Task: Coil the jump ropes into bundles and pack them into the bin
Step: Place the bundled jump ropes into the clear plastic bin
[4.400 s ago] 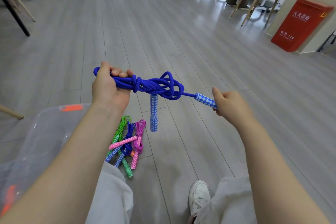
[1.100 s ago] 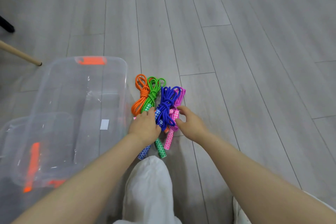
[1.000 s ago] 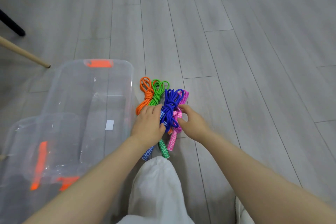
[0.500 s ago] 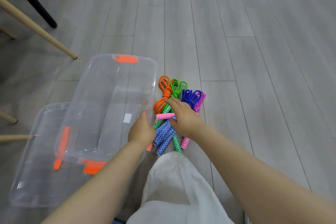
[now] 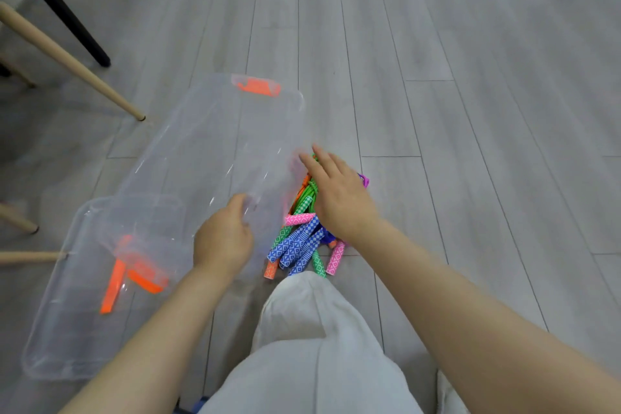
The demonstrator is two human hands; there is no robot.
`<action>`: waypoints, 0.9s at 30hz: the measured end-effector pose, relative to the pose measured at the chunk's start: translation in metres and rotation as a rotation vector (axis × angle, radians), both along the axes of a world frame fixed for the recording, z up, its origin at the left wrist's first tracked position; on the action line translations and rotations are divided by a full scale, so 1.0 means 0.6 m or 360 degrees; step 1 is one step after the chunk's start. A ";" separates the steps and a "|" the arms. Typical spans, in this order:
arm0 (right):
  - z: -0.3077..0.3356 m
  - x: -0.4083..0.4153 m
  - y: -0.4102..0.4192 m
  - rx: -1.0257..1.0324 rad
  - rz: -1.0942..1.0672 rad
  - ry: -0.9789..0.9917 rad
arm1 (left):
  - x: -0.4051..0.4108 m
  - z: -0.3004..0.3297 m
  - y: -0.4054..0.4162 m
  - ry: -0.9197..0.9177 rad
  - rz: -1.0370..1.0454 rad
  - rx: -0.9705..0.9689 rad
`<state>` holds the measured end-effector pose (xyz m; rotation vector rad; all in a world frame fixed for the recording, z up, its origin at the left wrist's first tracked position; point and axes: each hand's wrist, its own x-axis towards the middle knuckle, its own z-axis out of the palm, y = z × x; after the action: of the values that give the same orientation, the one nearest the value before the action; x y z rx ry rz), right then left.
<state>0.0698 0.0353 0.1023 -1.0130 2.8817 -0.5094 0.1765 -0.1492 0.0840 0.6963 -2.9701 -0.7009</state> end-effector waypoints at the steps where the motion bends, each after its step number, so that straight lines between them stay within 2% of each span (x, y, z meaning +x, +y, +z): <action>1: 0.014 -0.004 0.004 0.0003 -0.0009 0.0165 | -0.001 0.013 0.007 0.0010 -0.0066 -0.0059; 4: 0.057 -0.020 0.033 0.0027 0.0007 0.0539 | -0.006 0.056 0.032 0.0075 -0.0273 -0.0235; 8: 0.085 -0.034 0.107 0.0266 0.0145 0.0700 | -0.026 0.109 0.080 0.0176 -0.0648 -0.0437; 10: 0.111 -0.040 0.158 0.0518 0.0153 0.0595 | -0.043 0.119 0.109 0.0110 -0.0869 -0.0542; 12: 0.144 -0.041 0.216 0.0852 0.0144 0.0265 | -0.060 0.131 0.140 0.0191 -0.1138 -0.0670; 15: 0.171 -0.027 0.305 0.1084 0.0021 -0.0104 | -0.083 0.146 0.202 0.0283 -0.1414 -0.0884; 22: 0.124 0.012 0.451 0.1075 -0.0416 -0.0205 | -0.169 0.093 0.307 0.0212 -0.1758 -0.0732; 27: 0.043 0.032 0.531 0.1018 -0.0599 -0.0351 | -0.199 0.041 0.325 -0.0093 -0.1789 -0.0805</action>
<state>0.0891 0.3542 0.1282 -0.3016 2.7235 0.2770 0.0572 0.0456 0.1088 -1.0446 -3.1421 0.1516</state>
